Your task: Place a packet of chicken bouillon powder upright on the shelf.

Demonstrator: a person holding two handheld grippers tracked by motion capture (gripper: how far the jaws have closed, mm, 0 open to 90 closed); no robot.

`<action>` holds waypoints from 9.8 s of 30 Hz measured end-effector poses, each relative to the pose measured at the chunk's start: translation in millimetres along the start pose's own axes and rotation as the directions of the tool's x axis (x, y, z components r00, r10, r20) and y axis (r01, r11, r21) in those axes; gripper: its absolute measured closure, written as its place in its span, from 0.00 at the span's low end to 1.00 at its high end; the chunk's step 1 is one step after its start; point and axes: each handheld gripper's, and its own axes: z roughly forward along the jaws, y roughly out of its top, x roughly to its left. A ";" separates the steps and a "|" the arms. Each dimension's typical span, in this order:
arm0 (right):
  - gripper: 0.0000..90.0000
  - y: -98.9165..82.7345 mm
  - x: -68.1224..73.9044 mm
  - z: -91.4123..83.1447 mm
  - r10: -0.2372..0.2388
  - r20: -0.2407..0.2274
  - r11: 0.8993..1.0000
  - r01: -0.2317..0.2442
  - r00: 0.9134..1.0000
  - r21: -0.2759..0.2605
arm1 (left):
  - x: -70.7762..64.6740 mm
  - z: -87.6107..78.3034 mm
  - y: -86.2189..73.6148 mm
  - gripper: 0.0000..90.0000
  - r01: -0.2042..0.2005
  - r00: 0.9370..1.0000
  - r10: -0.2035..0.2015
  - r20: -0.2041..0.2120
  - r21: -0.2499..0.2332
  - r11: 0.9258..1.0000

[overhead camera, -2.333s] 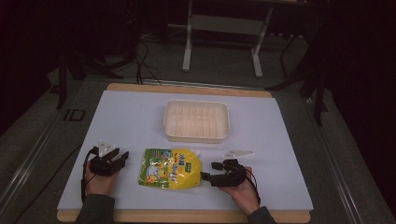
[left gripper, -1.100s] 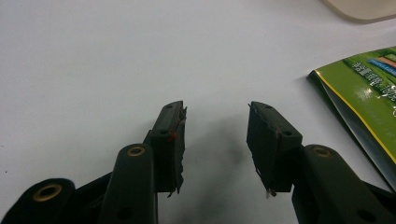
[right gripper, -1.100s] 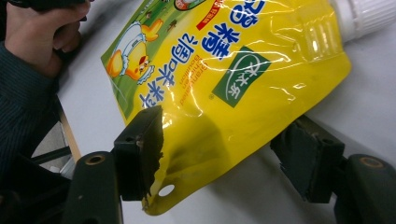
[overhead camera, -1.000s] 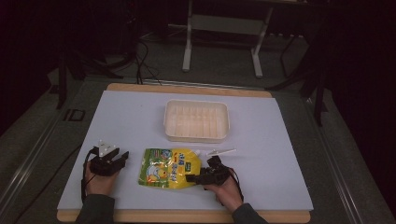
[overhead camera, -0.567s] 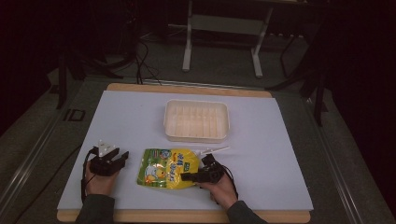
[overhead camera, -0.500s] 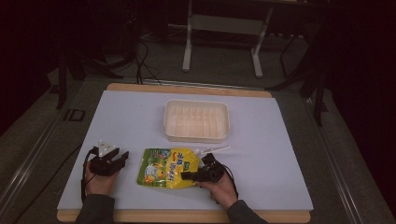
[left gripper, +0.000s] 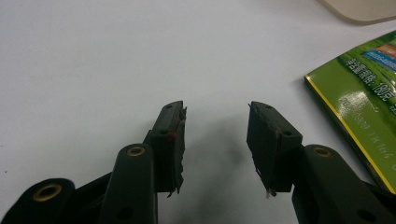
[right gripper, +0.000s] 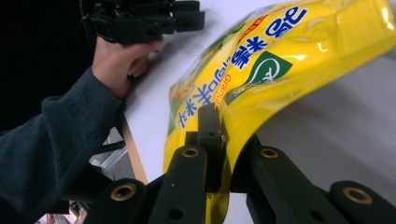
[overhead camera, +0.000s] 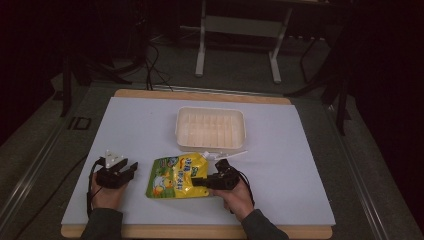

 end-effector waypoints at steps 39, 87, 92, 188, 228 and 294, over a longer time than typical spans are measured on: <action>1.00 34.4 29.8 3.7 -0.115 -0.056 0.992 0.113 0.992 -0.048 | 0.7 -0.7 0.0 0.62 0.006 1.000 -0.006 0.002 -0.008 1.000; 1.00 93.3 56.9 -10.1 -0.299 -0.001 0.954 0.299 0.954 -0.013 | 1.8 -1.5 0.1 0.61 0.012 1.000 -0.012 0.006 -0.015 1.000; 1.00 97.7 56.7 -14.8 -0.303 0.012 0.953 0.304 0.953 -0.015 | 1.8 -1.5 0.2 0.61 0.012 1.000 -0.012 0.006 -0.014 1.000; 1.00 171.1 33.6 -39.6 -0.374 0.215 0.925 0.381 0.902 0.009 | 2.1 -1.3 0.2 0.60 0.018 1.000 -0.018 0.009 -0.020 1.000; 1.00 192.9 17.1 -9.9 -0.370 0.290 0.927 0.372 0.883 0.049 | 2.4 -1.4 0.3 0.60 0.017 1.000 -0.017 0.011 -0.022 1.000; 0.27 167.5 15.6 -35.8 -0.221 0.349 0.967 0.252 0.911 -0.046 | 2.3 -1.3 0.2 0.58 0.026 1.000 -0.026 0.001 -0.026 0.999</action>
